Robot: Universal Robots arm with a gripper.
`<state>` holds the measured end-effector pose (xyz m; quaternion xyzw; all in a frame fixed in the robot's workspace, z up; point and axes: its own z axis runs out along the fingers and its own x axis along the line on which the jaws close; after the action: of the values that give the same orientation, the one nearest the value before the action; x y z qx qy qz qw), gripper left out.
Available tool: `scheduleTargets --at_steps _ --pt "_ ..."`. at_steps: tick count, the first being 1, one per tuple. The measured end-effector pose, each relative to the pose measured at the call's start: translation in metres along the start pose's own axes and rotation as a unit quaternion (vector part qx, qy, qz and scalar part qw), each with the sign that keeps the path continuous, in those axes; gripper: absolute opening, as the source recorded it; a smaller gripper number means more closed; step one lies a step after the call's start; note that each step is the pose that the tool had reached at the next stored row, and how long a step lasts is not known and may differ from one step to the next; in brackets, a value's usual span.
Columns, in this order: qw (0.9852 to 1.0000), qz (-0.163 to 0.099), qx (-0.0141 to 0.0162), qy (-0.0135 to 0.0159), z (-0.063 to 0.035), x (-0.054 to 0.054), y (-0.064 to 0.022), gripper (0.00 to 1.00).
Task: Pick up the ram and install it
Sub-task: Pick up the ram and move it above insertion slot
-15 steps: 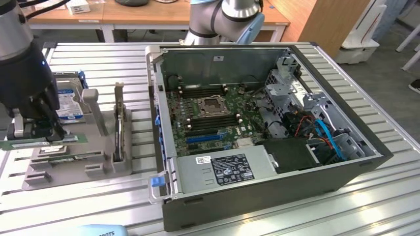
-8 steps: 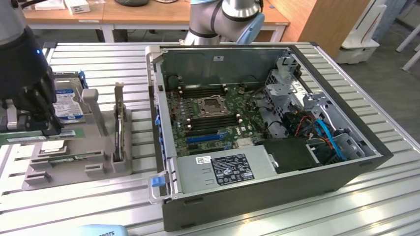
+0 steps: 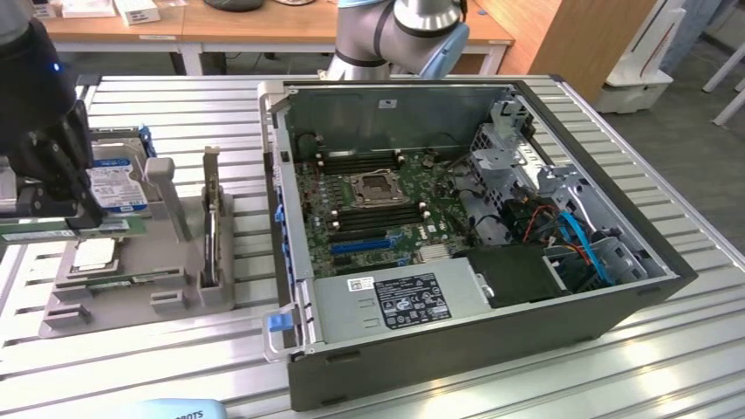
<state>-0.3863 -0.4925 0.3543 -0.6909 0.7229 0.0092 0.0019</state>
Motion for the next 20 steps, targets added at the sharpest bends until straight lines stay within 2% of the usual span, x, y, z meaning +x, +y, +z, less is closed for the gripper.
scheduleTargets --at_steps 15,20 --pt "1.0000 0.004 0.0000 0.0000 -0.0341 -0.001 -0.0010 0.12" --pt "1.0000 0.004 0.0001 -0.0001 -0.0352 -0.001 -0.0011 0.12"
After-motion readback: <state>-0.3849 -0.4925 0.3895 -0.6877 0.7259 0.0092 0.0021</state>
